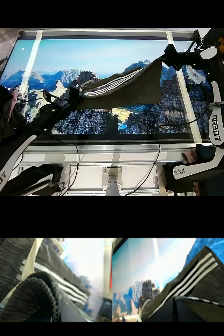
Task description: Fold the clothes and pants, and hang the long-sleeved shirts on hangers.
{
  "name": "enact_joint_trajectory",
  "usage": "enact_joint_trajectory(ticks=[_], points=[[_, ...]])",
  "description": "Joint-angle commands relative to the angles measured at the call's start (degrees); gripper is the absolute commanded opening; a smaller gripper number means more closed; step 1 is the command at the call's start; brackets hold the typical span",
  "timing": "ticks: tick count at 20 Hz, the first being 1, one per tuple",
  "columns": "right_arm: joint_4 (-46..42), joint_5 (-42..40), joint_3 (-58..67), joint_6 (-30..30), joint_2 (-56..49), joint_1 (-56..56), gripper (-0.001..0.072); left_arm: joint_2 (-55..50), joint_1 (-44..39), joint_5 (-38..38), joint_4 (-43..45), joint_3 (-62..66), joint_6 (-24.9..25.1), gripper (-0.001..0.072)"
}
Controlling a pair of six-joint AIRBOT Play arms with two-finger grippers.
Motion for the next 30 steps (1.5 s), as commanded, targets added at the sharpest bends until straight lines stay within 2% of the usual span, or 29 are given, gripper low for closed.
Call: enact_joint_trajectory(ticks=[1,5,13,16,20,25,27,28,29,30], points=[[-0.31,-1.88,0.2,2.47,-0.83,0.15,0.0004,-1.84,0.07,-5.09,0.02,0.02,-3.87,0.0029],[-1.9,-0.98,3.54,2.91,-1.27,1.55,0.0003,-1.84,0.13,-5.51,0.04,0.02,-3.82,0.0029],[-9.2,1.18,13.31,11.85,-9.31,4.07,0.0003,-3.54,1.55,-5.7,0.04,0.02,-3.8,0.0029],[-9.2,0.52,13.84,14.64,-13.55,4.15,0.0003,-6.1,2.47,-10.64,0.02,0.02,-3.82,0.0029],[-7.48,-2.67,13.9,14.99,-16.74,5.33,0.0003,-9.66,2.8,-20.24,0.0,0.07,-3.85,0.0029],[-6.4,-7.15,13.9,16.68,-17.62,6.34,0.0004,-10.99,3.21,-24.7,-0.07,0.09,-3.85,0.003],[-5.95,-11.56,13.9,18.78,-17.84,6.64,0.0005,-11.87,3.21,-26.67,-3.61,0.13,-3.82,0.0034],[-4.66,-15.45,13.9,19.71,-18.05,6.91,0.0008,-12.59,3.23,-28.04,-6.16,0.13,-3.74,0.0069],[-2.69,-19.26,14.14,19.69,-18.49,7.08,0.0022,-13.64,3.54,-30.21,-9.2,0.24,-3.1,0.0187],[-0.59,-22.47,15.06,19.67,-19.32,7.17,0.0073,-15.15,4.17,-32.5,-10.38,0.7,-3.15,0.0251]])
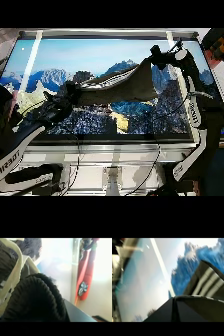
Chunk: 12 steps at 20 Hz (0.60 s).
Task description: Fold the clothes and pants, and hang the long-sleeved shirts on hangers.
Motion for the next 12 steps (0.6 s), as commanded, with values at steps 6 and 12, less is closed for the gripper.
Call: enact_joint_trajectory(ticks=[6,12], points=[[4.9,-8.31,9.9,1.16,-7.65,0.5,0.0225,-10.71,5.62,-8.57,-5.18,8.72,0.59,0.0368],[3.63,1.31,9.92,-2.73,-7.45,-2.16,0.0239,-10.54,11.23,-8.98,12.79,12.68,0.52,0.0365]])
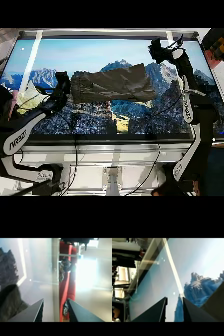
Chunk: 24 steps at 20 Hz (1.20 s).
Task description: Fold the clothes and pants, and hang the long-sleeved shirts on hangers.
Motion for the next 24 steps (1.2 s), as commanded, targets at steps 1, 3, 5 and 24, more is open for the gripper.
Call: enact_joint_trajectory(ticks=[1,3,5,24], points=[[-0.24,7.3,0.37,-1.73,0.2,-2.62,0.0137,1.14,3.26,-0.61,13.53,1.49,-0.04,0.0318],[0.0,12.96,0.37,-3.39,0.94,-5.66,0.0007,3.89,4.63,-0.63,21.24,1.49,0.0,0.0151],[1.33,20.5,0.37,-10.27,1.51,-8.92,0.0004,7.39,5.77,-0.61,29.24,1.49,0.0,0.0071],[0.87,65.59,-4.74,-20.5,-7.5,-16.35,0.0684,32.26,5.51,-0.59,60.0,1.49,-12.44,0.0443]])
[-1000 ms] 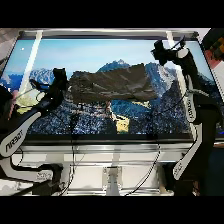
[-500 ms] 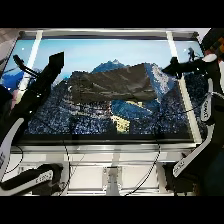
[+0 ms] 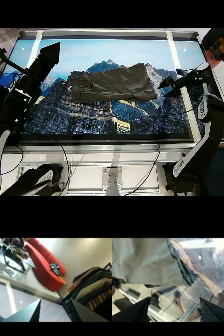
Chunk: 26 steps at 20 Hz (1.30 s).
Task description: Fold the clothes and pants, and hang the long-sleeved shirts on hangers.
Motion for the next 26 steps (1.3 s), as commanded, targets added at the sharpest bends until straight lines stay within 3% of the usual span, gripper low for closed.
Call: enact_joint_trajectory(ticks=[1,6,12,17,26], points=[[1.14,1.66,-0.02,0.31,-2.47,1.64,0.0684,0.74,-0.02,0.0,0.66,0.04,-0.37,0.0442],[1.42,0.44,0.0,0.26,-5.22,4.74,0.0687,0.74,-0.02,-0.02,0.66,0.04,-0.37,0.0443],[3.13,-11.93,0.2,1.55,-5.64,7.48,0.0686,0.85,-0.02,-0.02,0.66,0.04,-0.59,0.0443],[3.67,-12.7,0.2,1.88,-5.64,9.99,0.0679,0.85,-0.02,-0.02,0.63,0.04,-0.59,0.0443],[-0.72,-2.8,2.67,1.57,-3.06,5.88,0.068,0.85,-0.02,-0.02,0.63,0.04,-0.59,0.0443]])
